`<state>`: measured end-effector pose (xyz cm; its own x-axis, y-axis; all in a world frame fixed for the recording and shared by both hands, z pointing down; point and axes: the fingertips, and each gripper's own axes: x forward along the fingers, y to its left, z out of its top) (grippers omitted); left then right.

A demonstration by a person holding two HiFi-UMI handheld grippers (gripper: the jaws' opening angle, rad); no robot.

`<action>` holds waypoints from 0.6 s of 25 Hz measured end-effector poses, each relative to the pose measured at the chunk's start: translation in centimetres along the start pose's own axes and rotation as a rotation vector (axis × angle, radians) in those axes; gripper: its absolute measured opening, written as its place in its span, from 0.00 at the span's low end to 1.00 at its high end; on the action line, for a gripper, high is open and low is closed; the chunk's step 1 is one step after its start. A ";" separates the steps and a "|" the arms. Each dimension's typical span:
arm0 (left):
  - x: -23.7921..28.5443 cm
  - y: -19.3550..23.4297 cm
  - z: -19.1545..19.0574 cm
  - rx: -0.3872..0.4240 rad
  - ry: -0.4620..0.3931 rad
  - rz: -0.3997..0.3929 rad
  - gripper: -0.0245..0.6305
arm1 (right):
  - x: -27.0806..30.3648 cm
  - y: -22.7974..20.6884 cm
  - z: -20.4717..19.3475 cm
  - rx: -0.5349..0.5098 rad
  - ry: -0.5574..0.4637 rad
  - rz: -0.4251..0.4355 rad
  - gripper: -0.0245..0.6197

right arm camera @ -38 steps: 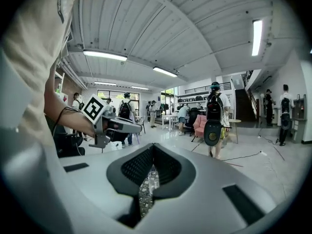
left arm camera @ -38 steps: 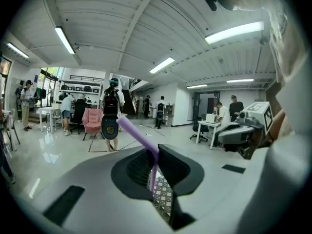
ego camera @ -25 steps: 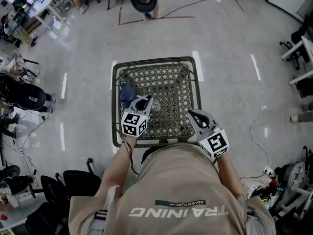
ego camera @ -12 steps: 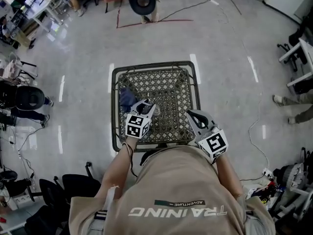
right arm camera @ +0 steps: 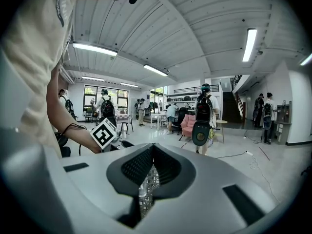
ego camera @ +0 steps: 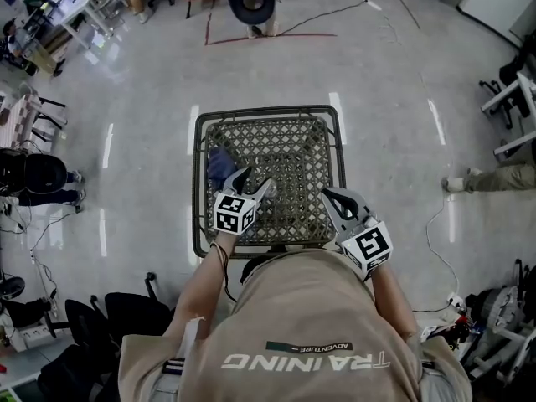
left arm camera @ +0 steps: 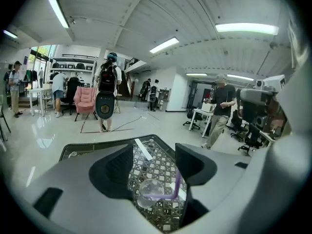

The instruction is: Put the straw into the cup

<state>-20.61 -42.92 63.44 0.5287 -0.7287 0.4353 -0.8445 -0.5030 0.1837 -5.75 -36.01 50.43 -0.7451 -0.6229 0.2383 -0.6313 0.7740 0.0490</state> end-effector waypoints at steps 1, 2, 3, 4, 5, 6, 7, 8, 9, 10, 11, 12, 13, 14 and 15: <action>-0.2 0.1 0.3 -0.001 -0.010 0.003 0.45 | 0.0 0.0 0.0 0.004 -0.003 0.000 0.06; -0.5 0.1 0.6 -0.004 -0.022 0.005 0.45 | 0.0 0.0 0.0 0.007 -0.007 0.001 0.06; -0.9 0.1 1.1 -0.007 -0.038 0.007 0.45 | 0.0 0.0 0.1 0.010 -0.013 0.002 0.06; -1.4 0.0 1.7 -0.008 -0.060 0.011 0.45 | 0.1 0.0 0.3 0.011 -0.019 0.005 0.06; -2.1 -0.1 2.4 -0.007 -0.086 0.015 0.44 | 0.1 0.1 0.5 0.009 -0.026 0.010 0.06; -2.8 -0.3 3.1 -0.005 -0.115 0.020 0.43 | 0.2 0.3 0.7 0.006 -0.032 0.016 0.06; -3.6 -0.5 3.8 -0.002 -0.144 0.023 0.39 | 0.2 0.5 1.0 0.001 -0.038 0.022 0.06; -4.5 -0.8 4.6 0.003 -0.173 0.027 0.37 | 0.2 0.6 1.2 -0.003 -0.044 0.028 0.06; -5.4 -1.2 5.3 0.009 -0.202 0.033 0.32 | 0.2 0.7 1.4 -0.005 -0.050 0.034 0.06; -6.3 -1.5 6.1 0.016 -0.231 0.043 0.23 | 0.1 0.8 1.5 -0.007 -0.056 0.041 0.06; -7.1 -2.0 6.8 0.024 -0.261 0.053 0.15 | 0.0 0.8 1.7 -0.009 -0.061 0.049 0.06; -8.0 -2.4 7.6 0.032 -0.291 0.063 0.09 | 0.0 0.7 1.9 -0.013 -0.068 0.059 0.06; -8.8 -2.9 8.4 0.039 -0.321 0.072 0.07 | 0.0 0.6 2.1 -0.019 -0.075 0.071 0.06; -9.5 -3.4 9.3 0.043 -0.348 0.078 0.06 | -0.1 0.5 2.5 -0.028 -0.083 0.083 0.06; -10.3 -3.9 10.1 0.045 -0.371 0.080 0.06 | -0.1 0.5 2.9 -0.038 -0.091 0.093 0.06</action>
<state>-21.91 -38.11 49.30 0.4633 -0.8809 0.0967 -0.8841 -0.4518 0.1197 -6.56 -35.90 47.59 -0.8175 -0.5547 0.1550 -0.5513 0.8315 0.0681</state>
